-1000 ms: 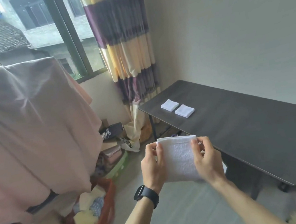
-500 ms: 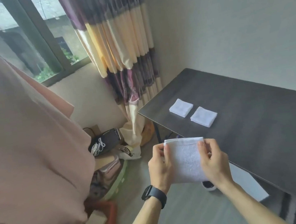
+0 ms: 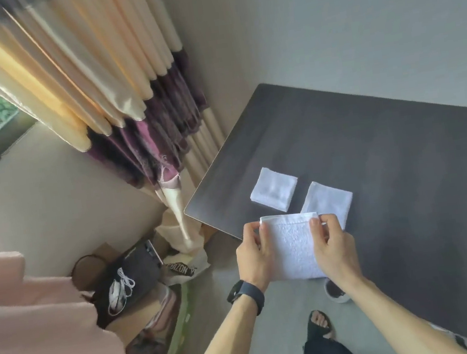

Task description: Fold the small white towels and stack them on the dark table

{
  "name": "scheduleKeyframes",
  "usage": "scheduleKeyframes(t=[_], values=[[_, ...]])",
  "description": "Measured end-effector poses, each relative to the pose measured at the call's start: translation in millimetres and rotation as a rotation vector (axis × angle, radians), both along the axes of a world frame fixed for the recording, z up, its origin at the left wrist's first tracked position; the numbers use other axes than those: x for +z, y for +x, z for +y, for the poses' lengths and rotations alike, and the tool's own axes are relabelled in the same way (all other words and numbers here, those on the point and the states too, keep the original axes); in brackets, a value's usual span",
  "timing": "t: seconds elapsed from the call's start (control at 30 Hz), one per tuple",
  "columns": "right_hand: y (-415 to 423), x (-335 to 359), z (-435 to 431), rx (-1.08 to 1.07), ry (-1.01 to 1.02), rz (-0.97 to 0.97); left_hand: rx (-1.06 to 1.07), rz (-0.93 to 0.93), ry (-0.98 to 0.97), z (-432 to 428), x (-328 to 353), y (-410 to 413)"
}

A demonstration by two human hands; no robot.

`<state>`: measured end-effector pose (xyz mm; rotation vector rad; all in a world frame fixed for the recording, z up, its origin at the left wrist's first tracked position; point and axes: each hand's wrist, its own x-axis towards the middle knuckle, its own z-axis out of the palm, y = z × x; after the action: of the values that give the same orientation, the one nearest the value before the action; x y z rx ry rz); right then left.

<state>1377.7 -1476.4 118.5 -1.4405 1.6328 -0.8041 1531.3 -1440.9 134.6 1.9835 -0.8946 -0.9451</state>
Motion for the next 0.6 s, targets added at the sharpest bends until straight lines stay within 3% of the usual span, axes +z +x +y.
scheduleKeyframes(t=[0.2,0.6], values=[[35,-25,-78,-0.033,0.134,0.036,-0.116,-0.041,0.154,-98,-23,37],[100,-100,-180,-0.309,0.329,0.202,-0.514,-0.113,0.330,-247,-107,97]])
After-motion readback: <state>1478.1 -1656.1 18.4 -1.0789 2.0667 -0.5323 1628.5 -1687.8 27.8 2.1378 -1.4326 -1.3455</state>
